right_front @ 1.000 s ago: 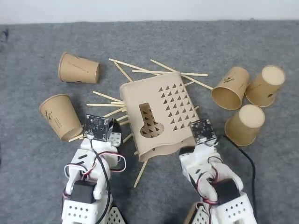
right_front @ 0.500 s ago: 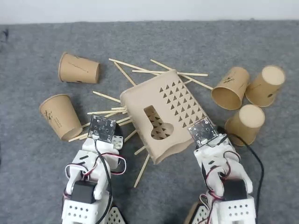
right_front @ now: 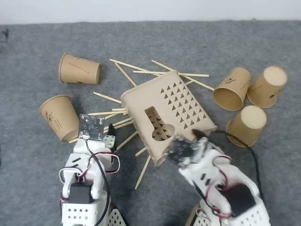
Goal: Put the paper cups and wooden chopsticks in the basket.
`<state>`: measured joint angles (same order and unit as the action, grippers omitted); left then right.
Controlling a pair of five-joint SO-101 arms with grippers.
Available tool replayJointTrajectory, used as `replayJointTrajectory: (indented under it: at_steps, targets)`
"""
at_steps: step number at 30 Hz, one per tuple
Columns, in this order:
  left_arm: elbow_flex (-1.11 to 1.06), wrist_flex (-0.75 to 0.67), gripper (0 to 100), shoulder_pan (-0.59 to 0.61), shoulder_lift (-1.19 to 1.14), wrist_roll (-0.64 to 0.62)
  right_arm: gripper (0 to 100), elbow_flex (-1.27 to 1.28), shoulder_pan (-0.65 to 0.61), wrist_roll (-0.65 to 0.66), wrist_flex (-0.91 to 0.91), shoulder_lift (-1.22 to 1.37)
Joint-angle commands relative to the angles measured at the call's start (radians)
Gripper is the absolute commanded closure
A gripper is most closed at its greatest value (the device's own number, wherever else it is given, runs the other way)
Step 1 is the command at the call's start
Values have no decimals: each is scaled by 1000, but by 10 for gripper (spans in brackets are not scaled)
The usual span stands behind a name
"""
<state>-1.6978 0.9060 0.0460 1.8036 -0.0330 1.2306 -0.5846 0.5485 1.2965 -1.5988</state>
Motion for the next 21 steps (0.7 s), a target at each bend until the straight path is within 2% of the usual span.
replayJointTrajectory:
  at_steps: [1, 5, 11, 17, 21]
  targets:
    - [16, -28, 910, 11, 15, 6, 799, -106, -108, 94, -56, 223]
    - [16, -28, 910, 11, 14, 6, 798, -276, -166, 149, -102, 506]
    - [16, -28, 910, 9, 11, 8, 798, -433, -162, 333, -107, 852]
    - [15, -15, 910, -55, 9, 12, 799, -479, -125, 457, -104, 935]
    - [15, -11, 910, -69, 9, 14, 800, -512, -124, 479, -87, 940]
